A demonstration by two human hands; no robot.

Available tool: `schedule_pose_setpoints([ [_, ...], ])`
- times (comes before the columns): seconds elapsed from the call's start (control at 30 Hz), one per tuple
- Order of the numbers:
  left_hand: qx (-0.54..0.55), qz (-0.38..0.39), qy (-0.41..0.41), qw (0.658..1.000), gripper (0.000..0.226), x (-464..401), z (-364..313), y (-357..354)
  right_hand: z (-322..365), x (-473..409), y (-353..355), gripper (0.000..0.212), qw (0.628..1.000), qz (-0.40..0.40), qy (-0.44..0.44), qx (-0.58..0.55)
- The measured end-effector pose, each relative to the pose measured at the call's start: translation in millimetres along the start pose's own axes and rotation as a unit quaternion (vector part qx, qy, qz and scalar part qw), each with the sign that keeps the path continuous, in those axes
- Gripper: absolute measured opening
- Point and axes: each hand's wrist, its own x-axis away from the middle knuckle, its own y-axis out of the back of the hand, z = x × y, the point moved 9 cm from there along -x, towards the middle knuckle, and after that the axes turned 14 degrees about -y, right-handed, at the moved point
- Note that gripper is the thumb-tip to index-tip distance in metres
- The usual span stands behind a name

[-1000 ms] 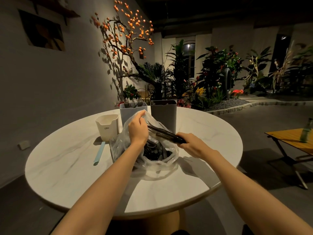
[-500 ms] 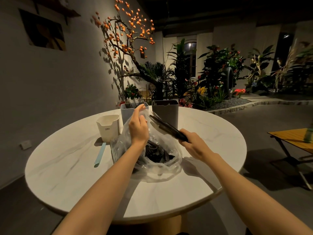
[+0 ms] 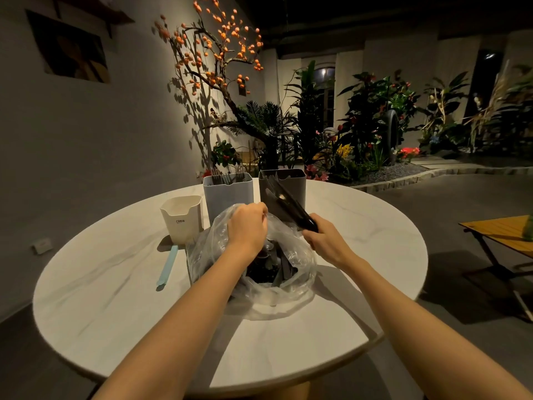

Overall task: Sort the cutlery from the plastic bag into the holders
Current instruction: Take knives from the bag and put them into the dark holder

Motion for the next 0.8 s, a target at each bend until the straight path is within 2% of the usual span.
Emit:
schedule_pose_setpoints([
  [0.1,-0.099,0.051,-0.048,0.993,0.022,-1.7,-11.9,-9.8,-3.1,-9.2,-1.8,0.005,1.0,-0.001,-0.004,-0.023],
  [0.17,-0.159,0.085,-0.081,0.98,0.027,-3.7,-18.2,-19.8,-6.7,-15.9,-3.7,0.011,0.999,0.003,-0.013,-0.038],
  [0.23,-0.167,0.103,-0.089,0.977,0.029,-6.0,-18.4,-27.2,-7.7,-20.4,-5.2,0.015,0.998,0.004,-0.018,-0.054],
  [0.33,-0.123,0.127,-0.132,0.975,0.021,-10.7,-21.1,-40.1,-8.9,-27.7,-6.2,0.014,0.995,0.004,-0.02,-0.094],
  [0.4,-0.041,0.127,-0.124,0.983,0.016,-16.1,-19.4,-46.8,-9.5,-32.5,-8.1,0.015,0.994,0.008,-0.022,-0.111],
  [0.47,0.111,0.109,-0.034,0.987,0.015,-22.0,-9.6,-51.4,-8.5,-36.4,-10.8,0.016,0.992,0.017,-0.02,-0.121],
  [0.57,0.333,0.086,0.095,0.934,0.024,-27.5,-1.5,-64.0,-7.2,-44.8,-13.4,0.015,0.987,0.023,-0.021,-0.157],
  [0.73,0.458,0.085,0.155,0.871,0.021,-32.5,-1.5,-81.3,-9.7,-58.0,-16.1,0.011,0.976,0.014,-0.029,-0.213],
  [0.8,0.475,0.093,0.181,0.856,0.02,-26.2,2.6,-93.0,-16.7,-58.0,-21.8,0.013,0.975,0.017,-0.037,-0.218],
])
